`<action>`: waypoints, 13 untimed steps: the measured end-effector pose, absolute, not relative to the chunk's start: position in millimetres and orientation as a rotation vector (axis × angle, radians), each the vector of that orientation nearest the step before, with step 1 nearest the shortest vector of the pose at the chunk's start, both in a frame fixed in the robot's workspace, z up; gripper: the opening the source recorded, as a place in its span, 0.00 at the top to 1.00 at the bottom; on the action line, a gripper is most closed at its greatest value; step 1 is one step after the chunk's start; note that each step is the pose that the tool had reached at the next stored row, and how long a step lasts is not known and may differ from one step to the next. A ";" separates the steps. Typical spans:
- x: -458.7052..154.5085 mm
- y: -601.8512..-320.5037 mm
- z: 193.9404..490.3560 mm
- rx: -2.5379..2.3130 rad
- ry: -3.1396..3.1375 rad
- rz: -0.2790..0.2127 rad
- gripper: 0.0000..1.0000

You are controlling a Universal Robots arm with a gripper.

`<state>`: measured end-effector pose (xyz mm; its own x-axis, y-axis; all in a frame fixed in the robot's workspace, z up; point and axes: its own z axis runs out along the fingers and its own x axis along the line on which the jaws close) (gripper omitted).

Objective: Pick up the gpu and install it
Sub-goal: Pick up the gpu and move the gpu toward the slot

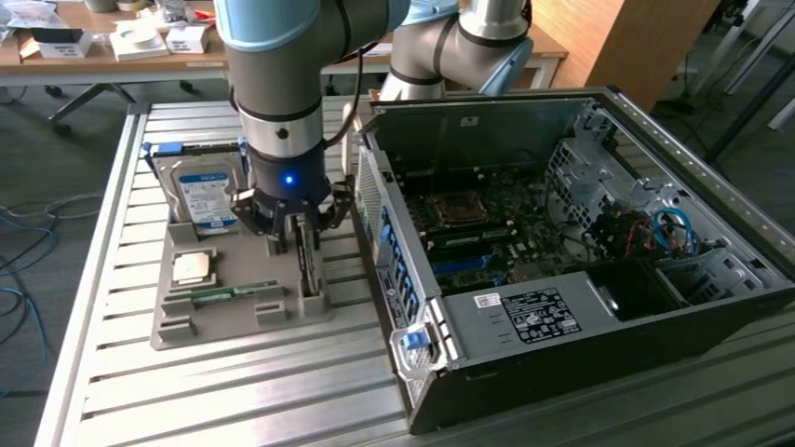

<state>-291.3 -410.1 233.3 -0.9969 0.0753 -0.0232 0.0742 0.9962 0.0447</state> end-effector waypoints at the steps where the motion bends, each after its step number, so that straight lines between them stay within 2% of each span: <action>1: -291.3 -410.1 233.1 0.117 3.114 0.068 0.53; 13: -290.0 -411.5 232.6 0.117 3.114 0.068 0.53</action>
